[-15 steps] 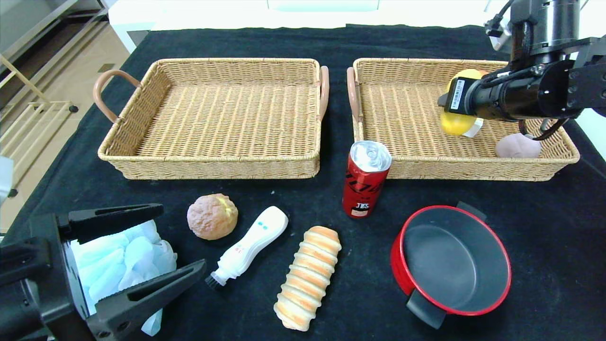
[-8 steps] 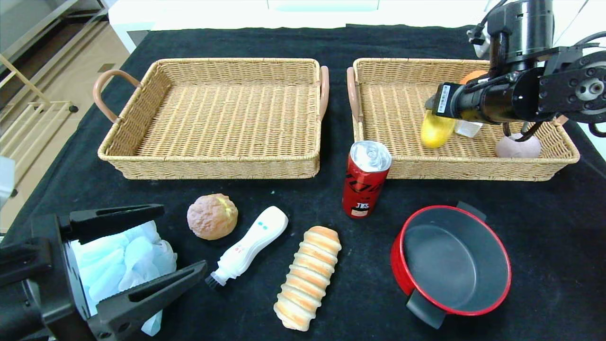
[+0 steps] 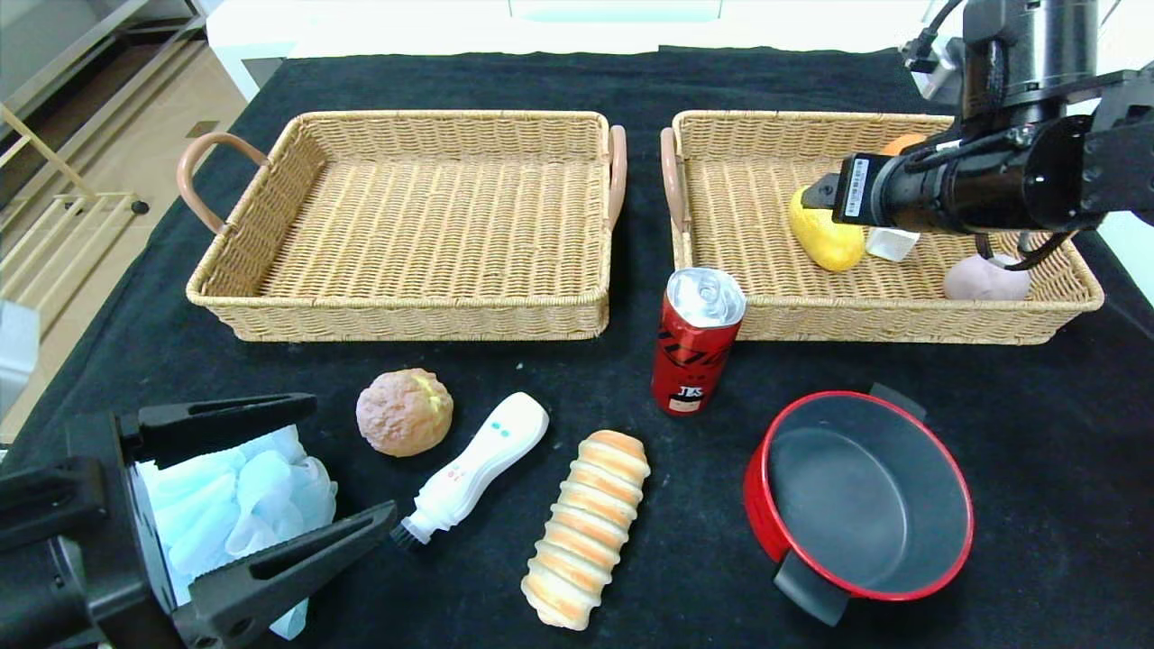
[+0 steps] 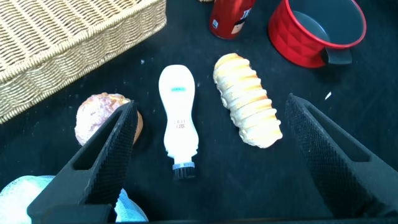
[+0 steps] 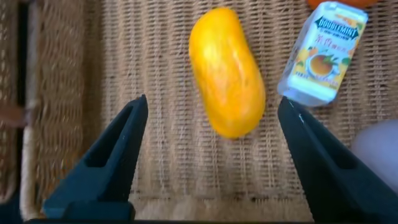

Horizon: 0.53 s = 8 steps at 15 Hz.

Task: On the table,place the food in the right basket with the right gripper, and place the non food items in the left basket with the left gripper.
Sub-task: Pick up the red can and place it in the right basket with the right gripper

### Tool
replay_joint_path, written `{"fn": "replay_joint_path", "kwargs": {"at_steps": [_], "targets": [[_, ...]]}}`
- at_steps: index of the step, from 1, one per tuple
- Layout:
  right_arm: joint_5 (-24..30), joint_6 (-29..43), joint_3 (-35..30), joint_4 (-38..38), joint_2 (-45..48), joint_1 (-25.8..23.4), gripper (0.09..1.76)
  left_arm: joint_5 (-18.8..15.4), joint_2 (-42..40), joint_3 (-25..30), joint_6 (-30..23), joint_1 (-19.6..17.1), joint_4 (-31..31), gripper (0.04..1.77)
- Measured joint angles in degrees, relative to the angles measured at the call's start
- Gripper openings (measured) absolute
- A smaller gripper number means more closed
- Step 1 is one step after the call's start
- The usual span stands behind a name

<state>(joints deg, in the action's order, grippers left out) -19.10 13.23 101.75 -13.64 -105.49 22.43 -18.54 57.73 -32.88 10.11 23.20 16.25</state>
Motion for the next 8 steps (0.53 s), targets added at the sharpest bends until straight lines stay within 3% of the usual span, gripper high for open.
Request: {"fn": "replay_joint_path", "kwargs": {"at_steps": [8], "targets": [[0.5, -2.2, -16.1, 0.1, 12.9, 7.9, 1.65, 0.0, 0.4, 0.3, 0.9, 0.0, 0.1, 1.72]]}}
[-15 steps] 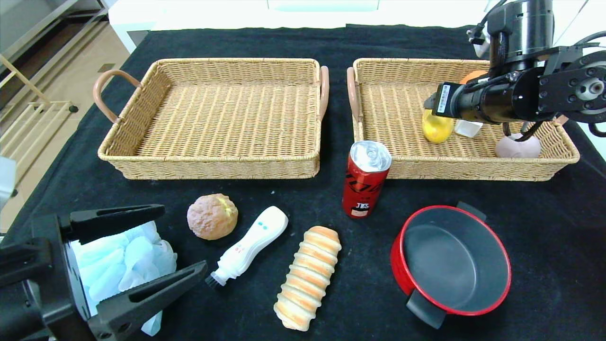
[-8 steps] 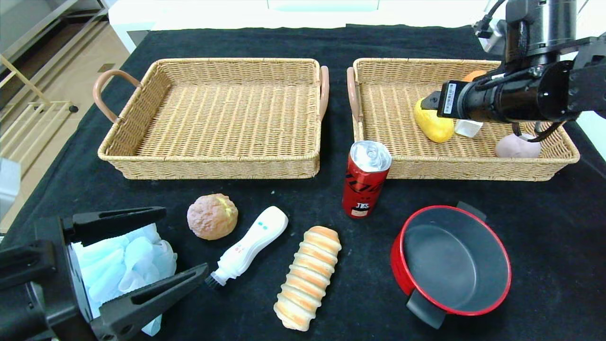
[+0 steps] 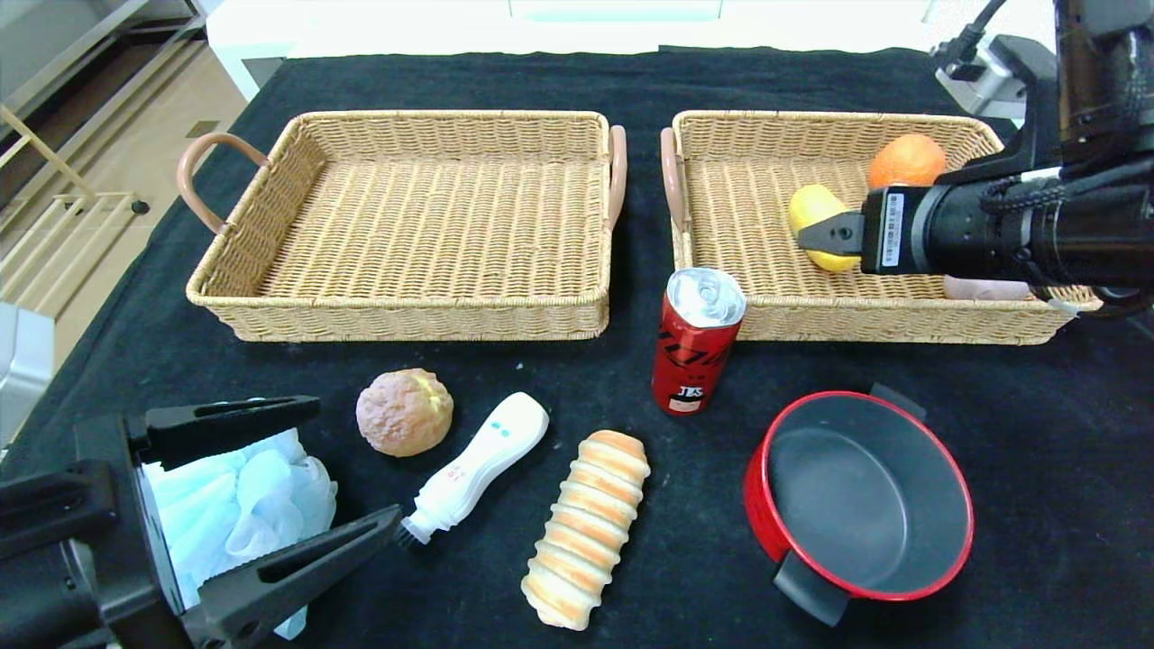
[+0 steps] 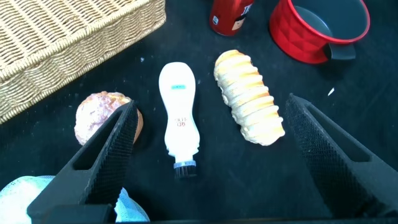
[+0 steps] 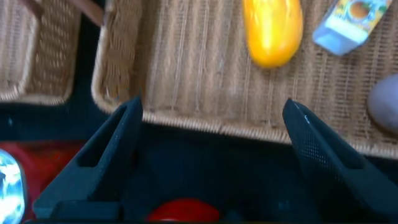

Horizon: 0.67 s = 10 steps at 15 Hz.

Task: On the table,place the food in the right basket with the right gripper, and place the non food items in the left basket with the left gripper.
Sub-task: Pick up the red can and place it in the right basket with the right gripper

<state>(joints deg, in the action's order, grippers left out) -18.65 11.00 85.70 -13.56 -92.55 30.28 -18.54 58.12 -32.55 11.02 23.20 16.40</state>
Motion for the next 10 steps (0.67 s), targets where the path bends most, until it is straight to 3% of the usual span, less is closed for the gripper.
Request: {"fn": "replay_joint_path", "kwargs": {"at_steps": [10], "targets": [[5.4, -3.4, -20.4, 0.1, 17.1, 5.7, 1.69, -0.1, 0.0, 0.6, 2.4, 0.1, -0.2, 1.72]]}}
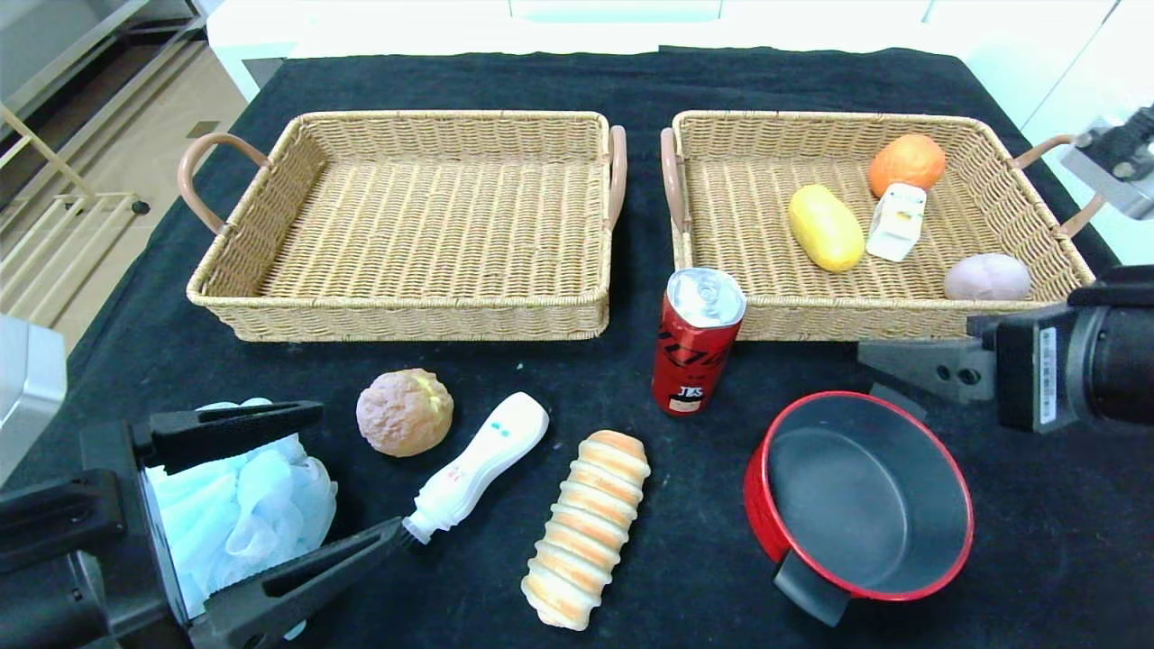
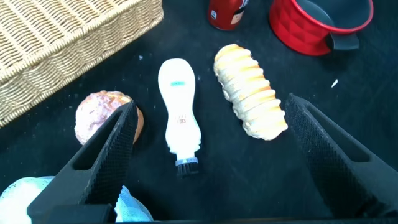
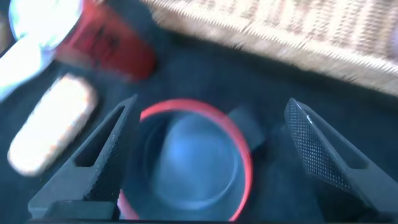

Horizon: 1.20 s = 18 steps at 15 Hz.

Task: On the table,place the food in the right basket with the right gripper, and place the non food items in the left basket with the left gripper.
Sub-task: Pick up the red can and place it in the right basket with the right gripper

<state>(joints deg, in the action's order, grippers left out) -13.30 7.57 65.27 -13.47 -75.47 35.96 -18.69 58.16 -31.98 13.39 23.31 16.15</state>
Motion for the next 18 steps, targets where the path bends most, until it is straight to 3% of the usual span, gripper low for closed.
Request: {"fn": "replay_joint_path", "kwargs": {"at_steps": [6, 10, 14, 18], "targets": [[3.8, -1.8, -6.4, 0.5, 4.0, 5.5, 1.7, 0.1, 0.2, 0.1, 0.0, 0.0, 0.0, 1.72], [1.4, -4.4, -9.1, 12.0, 0.4, 10.1, 1.7, 0.1, 0.6, 0.0, 0.0, 0.0, 0.2, 1.72], [0.0, -4.8, -10.4, 14.7, -3.3, 12.7, 1.7, 0.1, 0.6, 0.0, -0.1, 0.0, 0.3, 1.72], [-3.3, -6.1, -10.8, 24.2, -7.5, 14.0, 1.7, 0.1, 0.7, -0.1, -0.2, 0.0, 0.3, 1.72]]}}
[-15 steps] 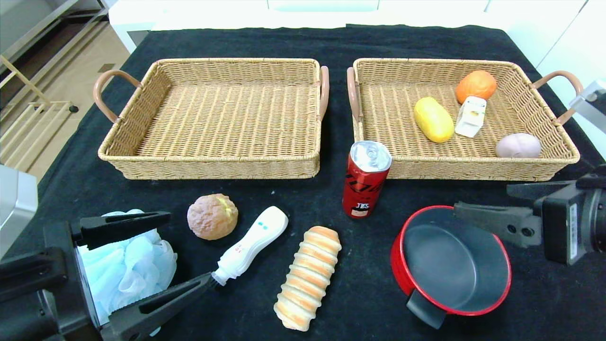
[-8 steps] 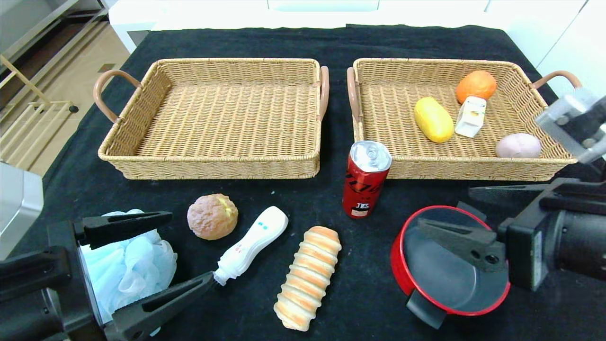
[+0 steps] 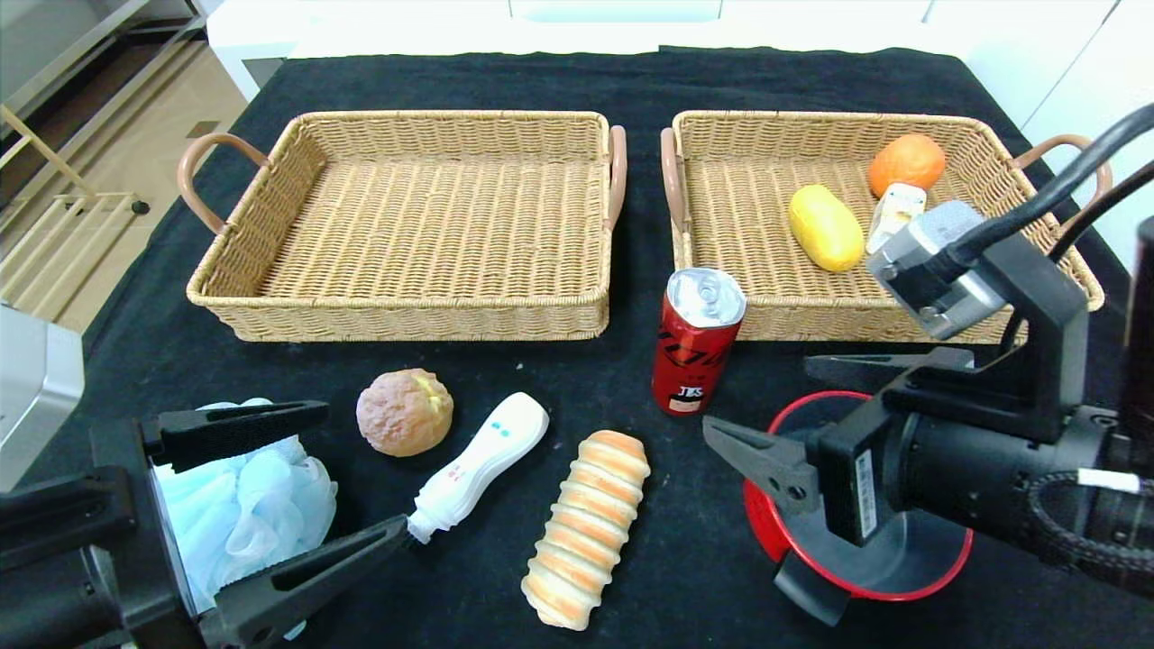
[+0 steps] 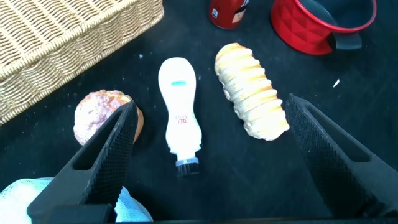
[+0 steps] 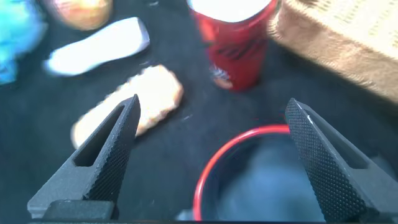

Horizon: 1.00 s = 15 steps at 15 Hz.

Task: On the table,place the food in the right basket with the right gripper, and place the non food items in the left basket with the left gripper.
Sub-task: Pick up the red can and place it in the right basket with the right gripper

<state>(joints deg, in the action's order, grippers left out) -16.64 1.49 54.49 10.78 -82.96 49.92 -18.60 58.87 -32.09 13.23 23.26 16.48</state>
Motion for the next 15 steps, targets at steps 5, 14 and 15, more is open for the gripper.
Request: {"fn": "replay_joint_path", "kwargs": {"at_steps": [5, 14, 15], "targets": [[-1.5, -0.3, 0.5, 5.3, -4.2, 0.8, 1.7, 0.0, 0.0, -0.1, 0.0, 0.0, 0.0, 1.72], [-5.2, -0.3, 3.9, 12.5, -11.3, 0.6, 1.7, 0.0, -0.5, -0.2, 0.1, -0.1, 0.0, 1.72], [-6.3, -0.3, 4.4, 12.8, -11.9, 0.3, 1.7, 0.0, -0.5, -0.2, 0.1, -0.1, 0.0, 1.72]]}}
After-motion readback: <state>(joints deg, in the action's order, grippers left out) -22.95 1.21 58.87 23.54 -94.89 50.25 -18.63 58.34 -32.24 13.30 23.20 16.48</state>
